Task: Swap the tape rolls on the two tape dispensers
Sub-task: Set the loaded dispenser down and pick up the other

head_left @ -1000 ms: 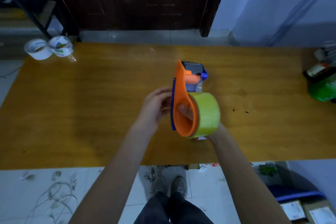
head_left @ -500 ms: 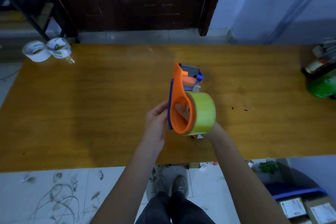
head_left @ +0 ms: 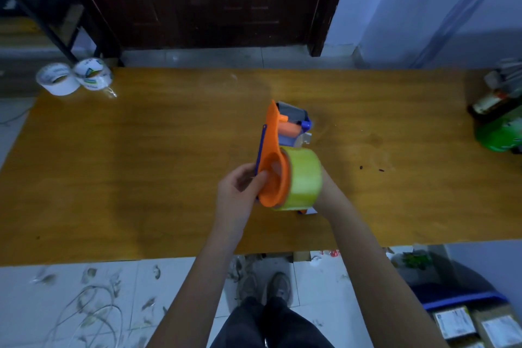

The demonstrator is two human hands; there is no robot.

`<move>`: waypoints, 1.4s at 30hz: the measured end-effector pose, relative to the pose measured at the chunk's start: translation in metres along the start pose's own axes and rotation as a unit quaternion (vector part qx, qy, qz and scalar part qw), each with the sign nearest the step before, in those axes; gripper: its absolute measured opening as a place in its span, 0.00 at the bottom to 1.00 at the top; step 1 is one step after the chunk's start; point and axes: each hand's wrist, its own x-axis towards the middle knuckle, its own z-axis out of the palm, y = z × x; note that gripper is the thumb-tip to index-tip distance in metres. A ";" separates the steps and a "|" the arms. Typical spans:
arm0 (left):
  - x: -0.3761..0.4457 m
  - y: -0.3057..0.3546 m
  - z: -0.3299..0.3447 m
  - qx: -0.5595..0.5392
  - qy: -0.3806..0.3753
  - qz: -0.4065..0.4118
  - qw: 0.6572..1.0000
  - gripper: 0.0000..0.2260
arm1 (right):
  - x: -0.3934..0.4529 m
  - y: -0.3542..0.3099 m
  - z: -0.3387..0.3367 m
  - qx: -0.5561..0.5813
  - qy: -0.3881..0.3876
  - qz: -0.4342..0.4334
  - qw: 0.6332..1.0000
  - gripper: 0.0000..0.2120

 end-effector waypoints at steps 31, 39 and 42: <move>0.031 -0.098 -0.018 0.435 0.119 -0.008 0.893 0.12 | 0.033 0.079 0.042 -0.553 0.178 -0.028 0.814 0.11; 0.028 -0.106 -0.017 0.288 0.156 -0.105 0.939 0.25 | 0.034 0.087 0.041 -0.589 0.182 -0.041 0.786 0.17; 0.028 -0.110 -0.019 0.273 0.127 -0.123 0.946 0.23 | 0.026 0.084 0.042 -0.618 0.191 -0.070 0.759 0.16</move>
